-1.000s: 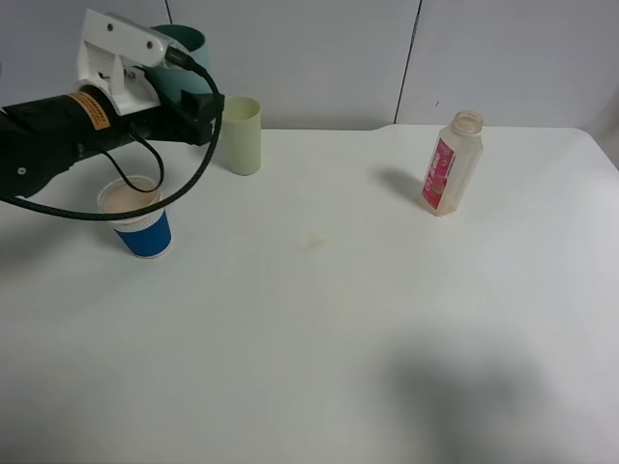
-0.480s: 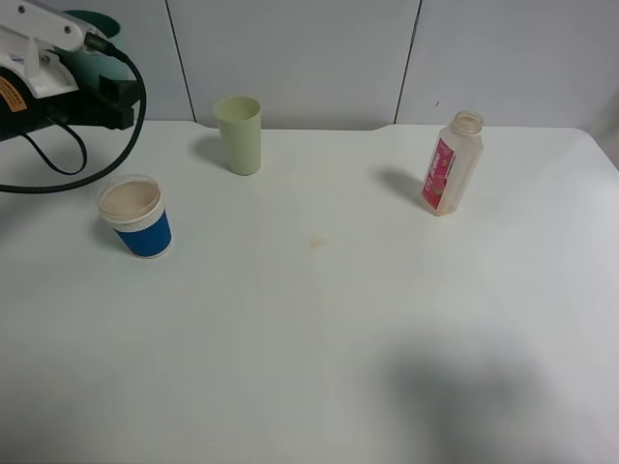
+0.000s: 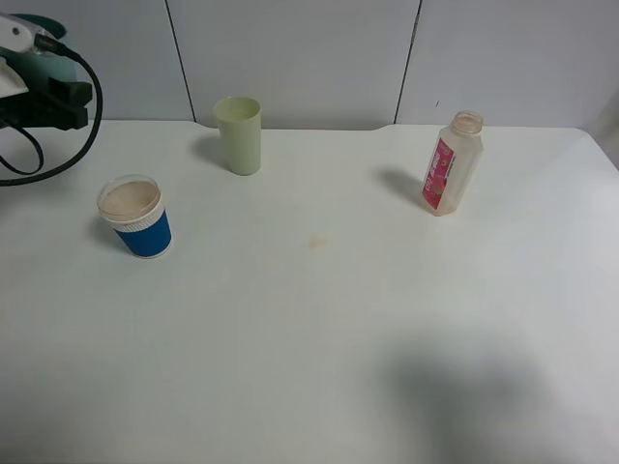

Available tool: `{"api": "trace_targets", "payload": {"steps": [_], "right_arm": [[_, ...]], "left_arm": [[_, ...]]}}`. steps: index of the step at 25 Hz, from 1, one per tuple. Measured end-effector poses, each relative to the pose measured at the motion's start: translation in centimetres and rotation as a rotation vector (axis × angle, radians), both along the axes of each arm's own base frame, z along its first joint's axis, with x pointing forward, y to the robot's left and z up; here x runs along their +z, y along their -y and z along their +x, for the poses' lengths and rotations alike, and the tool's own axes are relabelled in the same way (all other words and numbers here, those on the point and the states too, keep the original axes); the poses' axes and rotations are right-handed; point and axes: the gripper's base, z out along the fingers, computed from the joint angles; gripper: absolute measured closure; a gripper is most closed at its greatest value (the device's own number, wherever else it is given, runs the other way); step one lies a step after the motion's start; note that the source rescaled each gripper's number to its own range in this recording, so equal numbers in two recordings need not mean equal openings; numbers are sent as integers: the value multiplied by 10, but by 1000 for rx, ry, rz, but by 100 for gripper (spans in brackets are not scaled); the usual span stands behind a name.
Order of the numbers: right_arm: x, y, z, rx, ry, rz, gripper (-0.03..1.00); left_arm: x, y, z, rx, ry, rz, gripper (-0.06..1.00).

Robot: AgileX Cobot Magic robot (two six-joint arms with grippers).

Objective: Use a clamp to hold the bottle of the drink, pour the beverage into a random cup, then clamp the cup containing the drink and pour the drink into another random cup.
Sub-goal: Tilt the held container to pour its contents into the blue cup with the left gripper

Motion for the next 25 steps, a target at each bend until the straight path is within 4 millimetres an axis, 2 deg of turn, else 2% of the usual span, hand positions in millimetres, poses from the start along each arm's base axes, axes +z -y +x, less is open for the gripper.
{"api": "trace_targets", "payload": {"steps": [3,4,7,19,25], "right_arm": [[0,0,0,0,0,0,-3],[0,0,0,0,0,0,-3],[0,0,0,0,0,0,-3],[0,0,0,0,0,0,-3],[0,0,0,0,0,0,-3]], "left_arm": [[-2,-6,-2,17,-6,4,94],[-11,-16,-10,47,-36,30,94],[-19,-20,-20,65,-58,71,94],[-28,-25,-50,183,-48,78,94],[-38,-22,-60,159,-71,150,94]]}}
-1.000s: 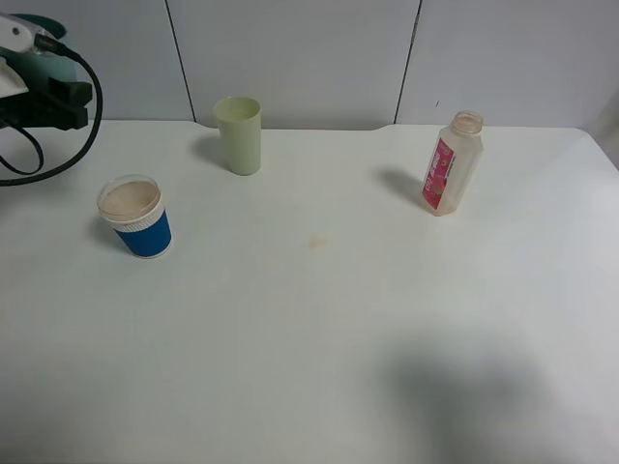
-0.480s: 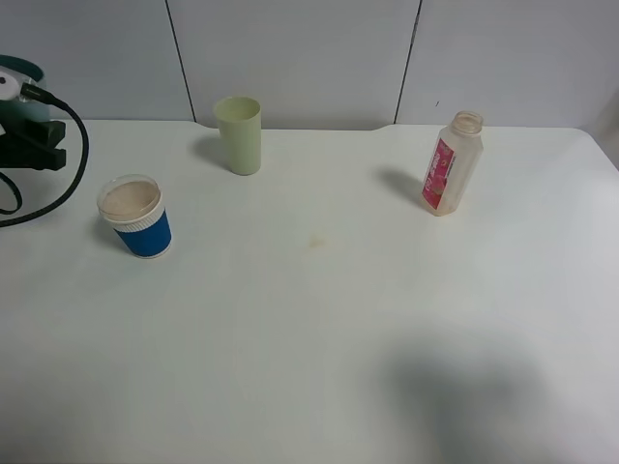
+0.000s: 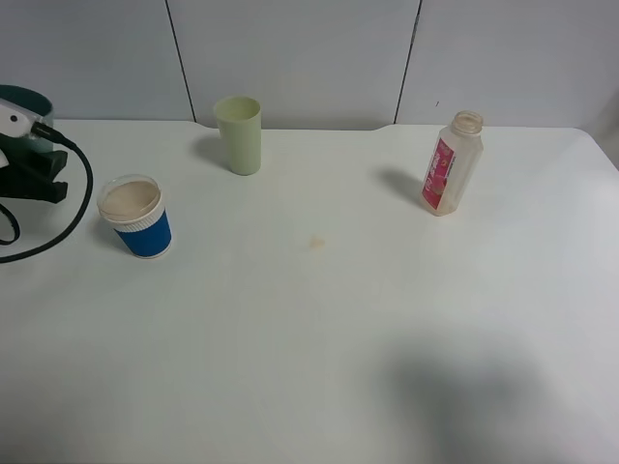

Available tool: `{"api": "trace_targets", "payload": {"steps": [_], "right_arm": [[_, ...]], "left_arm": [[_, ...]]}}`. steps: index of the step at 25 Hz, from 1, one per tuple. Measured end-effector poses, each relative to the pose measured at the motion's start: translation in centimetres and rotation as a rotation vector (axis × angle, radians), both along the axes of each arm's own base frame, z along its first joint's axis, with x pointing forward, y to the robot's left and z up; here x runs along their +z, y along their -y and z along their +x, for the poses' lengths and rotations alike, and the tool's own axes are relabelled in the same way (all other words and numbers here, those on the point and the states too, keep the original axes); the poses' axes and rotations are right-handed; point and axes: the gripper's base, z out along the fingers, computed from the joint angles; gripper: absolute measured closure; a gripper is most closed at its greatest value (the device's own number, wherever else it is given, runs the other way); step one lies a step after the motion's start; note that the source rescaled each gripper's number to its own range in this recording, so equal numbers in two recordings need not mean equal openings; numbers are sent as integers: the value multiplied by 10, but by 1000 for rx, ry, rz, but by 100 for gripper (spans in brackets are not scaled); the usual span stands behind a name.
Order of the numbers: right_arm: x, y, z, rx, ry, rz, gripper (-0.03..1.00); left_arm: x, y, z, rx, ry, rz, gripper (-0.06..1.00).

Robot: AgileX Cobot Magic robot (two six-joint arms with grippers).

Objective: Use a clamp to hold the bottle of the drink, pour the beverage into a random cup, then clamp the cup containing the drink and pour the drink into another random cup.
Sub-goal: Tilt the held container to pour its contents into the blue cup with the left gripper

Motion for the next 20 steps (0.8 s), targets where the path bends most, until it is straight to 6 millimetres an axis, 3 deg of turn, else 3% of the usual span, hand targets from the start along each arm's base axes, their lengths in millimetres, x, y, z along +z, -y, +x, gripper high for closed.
{"api": "trace_targets", "payload": {"steps": [7,14,20], "right_arm": [[0,0,0,0,0,0,-3],[0,0,0,0,0,0,-3],[0,0,0,0,0,0,-3]], "left_arm": [[-5,9,-5,-149,-34,61,94],[-7,-8,-11,-164,-57,84,94],[-6,-9,-12,-187,-43,106,94]]}}
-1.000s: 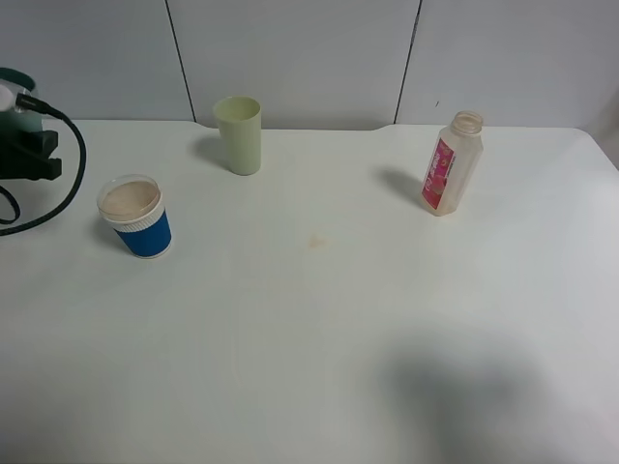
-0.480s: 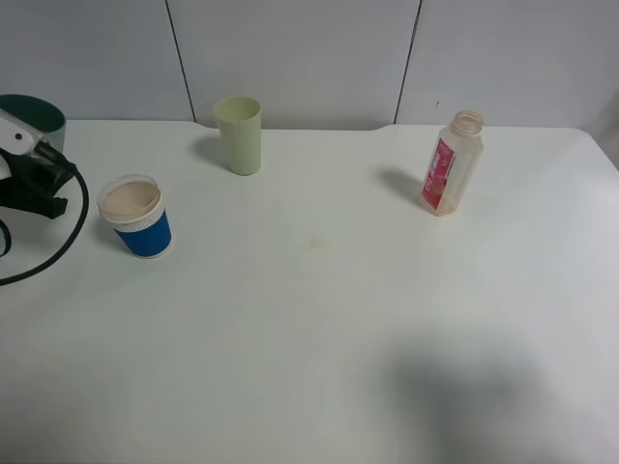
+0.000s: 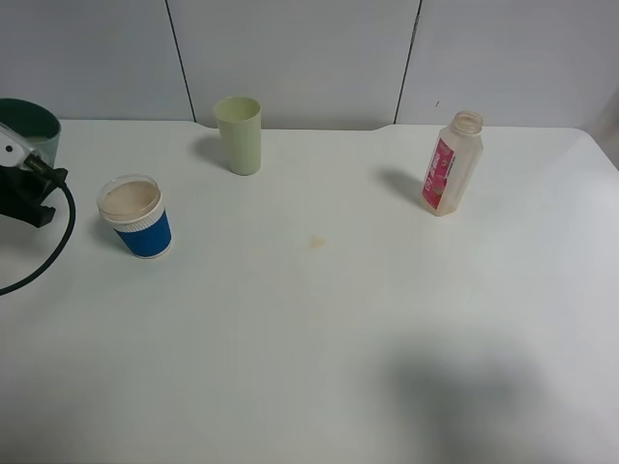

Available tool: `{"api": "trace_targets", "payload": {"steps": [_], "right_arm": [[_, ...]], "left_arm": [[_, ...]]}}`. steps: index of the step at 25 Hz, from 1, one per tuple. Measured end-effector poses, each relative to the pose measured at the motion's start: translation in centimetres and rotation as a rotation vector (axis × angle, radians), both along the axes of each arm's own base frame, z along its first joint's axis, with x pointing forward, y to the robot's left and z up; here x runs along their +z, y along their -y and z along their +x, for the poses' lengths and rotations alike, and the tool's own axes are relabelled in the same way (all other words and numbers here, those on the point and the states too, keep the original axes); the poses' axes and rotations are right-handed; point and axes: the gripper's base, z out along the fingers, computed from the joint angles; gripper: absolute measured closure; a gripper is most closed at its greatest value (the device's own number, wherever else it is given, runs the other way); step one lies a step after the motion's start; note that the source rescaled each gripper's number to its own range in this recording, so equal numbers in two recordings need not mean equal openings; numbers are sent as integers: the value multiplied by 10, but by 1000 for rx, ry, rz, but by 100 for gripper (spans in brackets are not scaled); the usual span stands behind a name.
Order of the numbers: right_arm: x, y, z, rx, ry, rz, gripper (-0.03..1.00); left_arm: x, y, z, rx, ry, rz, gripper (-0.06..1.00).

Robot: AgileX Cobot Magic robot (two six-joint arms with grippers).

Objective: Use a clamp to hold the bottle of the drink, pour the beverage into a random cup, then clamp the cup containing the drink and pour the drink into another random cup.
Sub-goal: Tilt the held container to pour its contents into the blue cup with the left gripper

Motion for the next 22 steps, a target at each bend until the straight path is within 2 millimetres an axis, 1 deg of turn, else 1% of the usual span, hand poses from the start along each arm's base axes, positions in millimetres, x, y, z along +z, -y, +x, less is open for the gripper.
{"api": "trace_targets", "payload": {"steps": [6,15,19,22], "right_arm": [[0,0,0,0,0,0,-3],[0,0,0,0,0,0,-3],[0,0,0,0,0,0,-3],[0,0,0,0,0,0,-3]], "left_arm": [[-1,4,-1,-71,-2,69,94],[-1,6,0,-94,13,67,94],[-5,7,1,-104,1,62,94],[-9,10,7,-119,-9,59,94]]}}
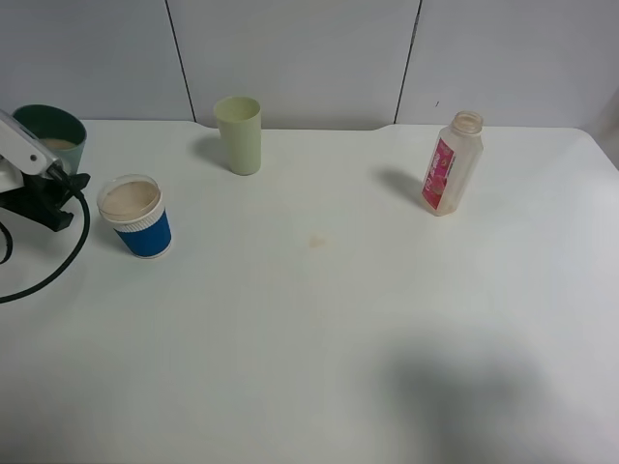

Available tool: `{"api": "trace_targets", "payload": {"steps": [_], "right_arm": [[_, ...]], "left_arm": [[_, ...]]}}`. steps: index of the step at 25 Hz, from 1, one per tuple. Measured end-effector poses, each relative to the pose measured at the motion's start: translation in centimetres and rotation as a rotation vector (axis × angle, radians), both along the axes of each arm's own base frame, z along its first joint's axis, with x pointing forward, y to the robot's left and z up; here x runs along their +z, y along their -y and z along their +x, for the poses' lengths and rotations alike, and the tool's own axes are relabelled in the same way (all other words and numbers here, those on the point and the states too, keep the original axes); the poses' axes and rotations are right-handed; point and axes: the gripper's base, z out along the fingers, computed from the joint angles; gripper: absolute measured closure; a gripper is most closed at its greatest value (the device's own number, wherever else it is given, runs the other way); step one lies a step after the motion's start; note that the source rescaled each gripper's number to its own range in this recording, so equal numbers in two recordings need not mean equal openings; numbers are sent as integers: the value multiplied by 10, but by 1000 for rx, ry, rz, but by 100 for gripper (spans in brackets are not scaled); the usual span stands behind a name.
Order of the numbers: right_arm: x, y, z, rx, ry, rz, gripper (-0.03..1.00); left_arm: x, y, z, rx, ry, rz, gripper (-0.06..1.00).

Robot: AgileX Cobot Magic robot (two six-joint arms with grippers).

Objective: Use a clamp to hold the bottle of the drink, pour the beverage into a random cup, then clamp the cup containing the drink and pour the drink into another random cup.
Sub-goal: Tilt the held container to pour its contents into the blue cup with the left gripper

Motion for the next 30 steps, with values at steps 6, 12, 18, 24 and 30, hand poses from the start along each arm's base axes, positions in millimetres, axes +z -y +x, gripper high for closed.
{"api": "trace_targets", "payload": {"steps": [6,12,18,24,30], "right_arm": [[0,0,0,0,0,0,-3],[0,0,0,0,0,0,-3],[0,0,0,0,0,0,-3],[0,0,0,0,0,0,-3],[0,0,0,0,0,0,-3]], "left_arm": [[-4,11,11,-48,-4,0,94],[-5,11,12,-62,3,31,94],[-5,11,12,-90,22,100,94],[-5,11,12,-117,41,168,94],[-5,11,12,-127,43,199,94]]}}
